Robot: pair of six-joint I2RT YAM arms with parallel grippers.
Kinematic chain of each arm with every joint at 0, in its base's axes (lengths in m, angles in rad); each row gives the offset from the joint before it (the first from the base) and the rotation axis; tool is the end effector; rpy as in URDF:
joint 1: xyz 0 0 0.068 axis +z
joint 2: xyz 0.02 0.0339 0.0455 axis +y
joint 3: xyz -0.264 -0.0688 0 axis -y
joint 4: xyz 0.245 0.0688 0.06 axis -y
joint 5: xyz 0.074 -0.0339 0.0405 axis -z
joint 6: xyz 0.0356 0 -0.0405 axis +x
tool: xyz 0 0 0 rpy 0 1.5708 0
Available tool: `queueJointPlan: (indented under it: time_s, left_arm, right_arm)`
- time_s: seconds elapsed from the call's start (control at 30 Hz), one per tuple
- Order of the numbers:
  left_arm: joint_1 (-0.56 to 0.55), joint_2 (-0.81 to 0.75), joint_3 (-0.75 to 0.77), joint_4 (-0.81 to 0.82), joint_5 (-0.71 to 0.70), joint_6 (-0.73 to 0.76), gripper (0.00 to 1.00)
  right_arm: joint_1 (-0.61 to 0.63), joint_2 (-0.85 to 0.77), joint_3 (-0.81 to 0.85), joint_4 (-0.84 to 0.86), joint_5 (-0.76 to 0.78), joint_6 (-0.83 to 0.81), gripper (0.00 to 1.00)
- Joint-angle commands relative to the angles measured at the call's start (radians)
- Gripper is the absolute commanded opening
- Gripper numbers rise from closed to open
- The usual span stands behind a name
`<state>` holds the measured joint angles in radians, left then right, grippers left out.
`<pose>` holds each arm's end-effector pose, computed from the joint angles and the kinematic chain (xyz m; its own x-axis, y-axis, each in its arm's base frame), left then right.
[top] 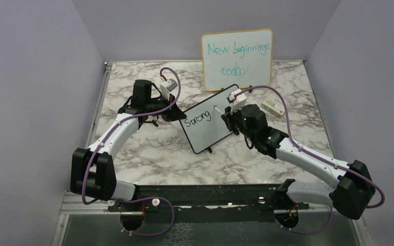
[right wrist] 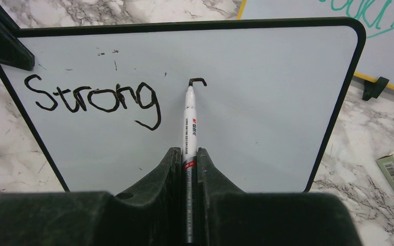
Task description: Write a sentence on the whiteboard
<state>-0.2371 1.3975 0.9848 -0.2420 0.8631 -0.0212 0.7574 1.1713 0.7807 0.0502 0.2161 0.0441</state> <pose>0.2853 -0.0968 0.2711 -0.6074 0.1326 -0.7832 0.7259 0.4932 -0.4794 0.2009 0.1794 0.2826 -0.2655 -0.1917 -0.9449 -0.5130 0.8579 -0.0300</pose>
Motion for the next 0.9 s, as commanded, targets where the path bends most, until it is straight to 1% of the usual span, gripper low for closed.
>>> queueJointPlan:
  time_s: [0.0, 0.5, 0.87]
  left_arm:
    - [-0.022, 0.055, -0.038, -0.115, -0.149, 0.075, 0.00]
    - [-0.022, 0.055, -0.037, -0.115, -0.146, 0.075, 0.00]
    - [-0.022, 0.055, -0.038, -0.115, -0.148, 0.075, 0.00]
  right_arm:
    - [0.000, -0.007, 0.023, -0.046, 0.012, 0.006, 0.00]
    - [0.000, -0.025, 0.010, -0.049, 0.094, 0.016, 0.00]
    - [0.000, -0.010, 0.030, -0.091, 0.029, 0.007, 0.01]
